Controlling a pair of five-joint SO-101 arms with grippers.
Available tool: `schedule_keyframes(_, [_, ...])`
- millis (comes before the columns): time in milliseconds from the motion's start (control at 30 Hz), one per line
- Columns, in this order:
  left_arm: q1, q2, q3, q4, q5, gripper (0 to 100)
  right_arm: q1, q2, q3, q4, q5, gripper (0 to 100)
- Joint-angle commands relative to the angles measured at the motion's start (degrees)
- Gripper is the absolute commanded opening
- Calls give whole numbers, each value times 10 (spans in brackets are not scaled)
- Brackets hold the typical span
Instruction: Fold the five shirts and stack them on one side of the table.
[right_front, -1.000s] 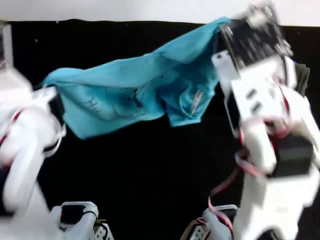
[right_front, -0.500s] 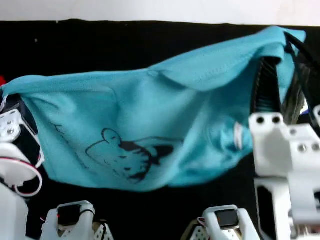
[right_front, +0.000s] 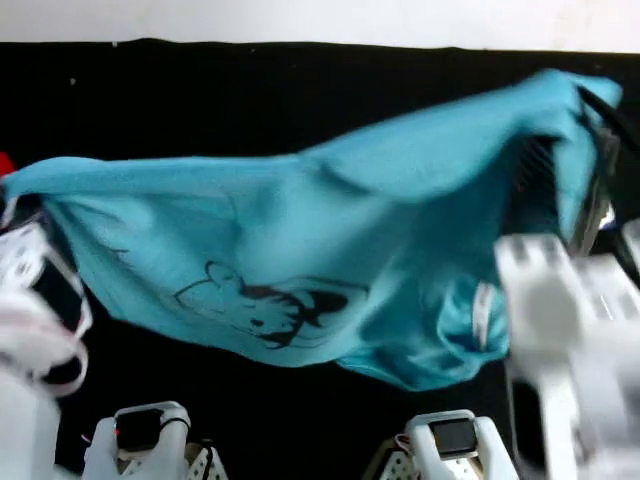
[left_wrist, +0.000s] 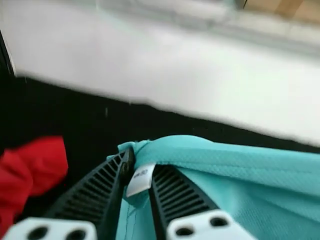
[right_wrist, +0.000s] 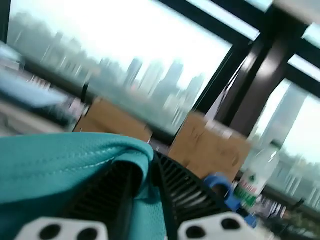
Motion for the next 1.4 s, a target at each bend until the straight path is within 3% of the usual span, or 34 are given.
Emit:
schedule_keyframes(0, [-7,7,112,-44,0,10,5,77,29,-16,-4,5])
schedule_keyframes(200, [-15,58,294,-198,1,10,5,237,69,-99,-6,5])
schedule_keyframes(367, [-19,224,196,-246,1,10,5,378,12,-182,-6,5])
schedule_keyframes(700, [-19,557,-116,-180,0,10,4,572,-84,-168,-6,5])
schedule_keyframes(1167, [-8,884,-264,-174,0,10,-3,805,-88,-131,-7,5])
schedule_keyframes(1367, [-5,891,-349,5,0,10,1,731,-86,8,-7,5])
